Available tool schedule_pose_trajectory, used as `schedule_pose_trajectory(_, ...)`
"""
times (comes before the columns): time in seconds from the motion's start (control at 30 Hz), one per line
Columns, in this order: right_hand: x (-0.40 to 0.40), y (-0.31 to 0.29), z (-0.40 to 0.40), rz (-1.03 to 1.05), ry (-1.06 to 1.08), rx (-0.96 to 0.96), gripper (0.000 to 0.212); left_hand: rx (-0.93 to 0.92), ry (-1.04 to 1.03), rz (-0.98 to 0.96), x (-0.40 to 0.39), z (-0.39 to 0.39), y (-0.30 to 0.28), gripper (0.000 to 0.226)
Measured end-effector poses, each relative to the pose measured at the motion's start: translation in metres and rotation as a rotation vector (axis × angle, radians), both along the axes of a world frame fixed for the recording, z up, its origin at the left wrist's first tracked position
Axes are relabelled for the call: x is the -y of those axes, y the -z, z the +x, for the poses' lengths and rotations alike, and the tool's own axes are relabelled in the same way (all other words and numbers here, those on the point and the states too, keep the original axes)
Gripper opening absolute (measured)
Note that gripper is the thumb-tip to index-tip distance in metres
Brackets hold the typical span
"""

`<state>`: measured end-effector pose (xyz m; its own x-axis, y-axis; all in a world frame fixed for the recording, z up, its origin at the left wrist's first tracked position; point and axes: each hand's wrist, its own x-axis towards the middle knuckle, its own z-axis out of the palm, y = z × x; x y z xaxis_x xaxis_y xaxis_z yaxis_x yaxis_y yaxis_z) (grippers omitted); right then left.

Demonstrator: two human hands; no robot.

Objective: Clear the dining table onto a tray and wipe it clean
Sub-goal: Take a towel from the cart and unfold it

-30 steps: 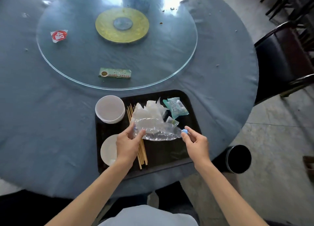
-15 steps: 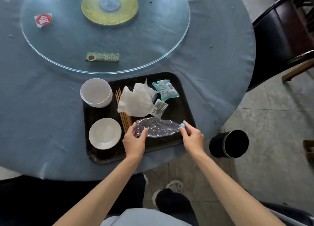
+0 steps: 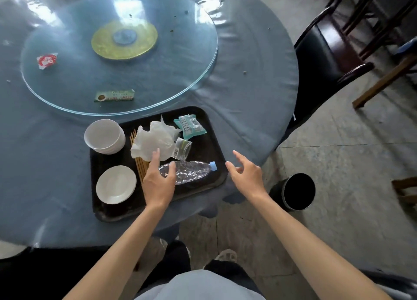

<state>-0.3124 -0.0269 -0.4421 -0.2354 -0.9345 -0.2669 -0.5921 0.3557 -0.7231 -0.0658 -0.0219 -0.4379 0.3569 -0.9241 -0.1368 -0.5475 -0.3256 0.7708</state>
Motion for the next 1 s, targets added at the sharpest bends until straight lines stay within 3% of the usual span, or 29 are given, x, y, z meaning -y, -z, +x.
schedule_pose_trajectory(0.37, -0.073, -0.079, -0.150, -0.395, 0.163, -0.474, 0.063, 0.344, 0.718, -0.327, 0.035, -0.157, -0.078, 0.071)
schedule_pose_trajectory(0.53, -0.138, -0.100, -0.231, -0.352, 0.294, -0.656, 0.072, 0.342, 0.962, -0.412, 0.025, -0.247, -0.088, 0.067)
schedule_pose_trajectory(1.0, -0.350, -0.105, -0.387, -0.114, 0.844, -0.711, 0.076, 0.167, 1.596, -0.519, -0.070, -0.532, -0.097, 0.068)
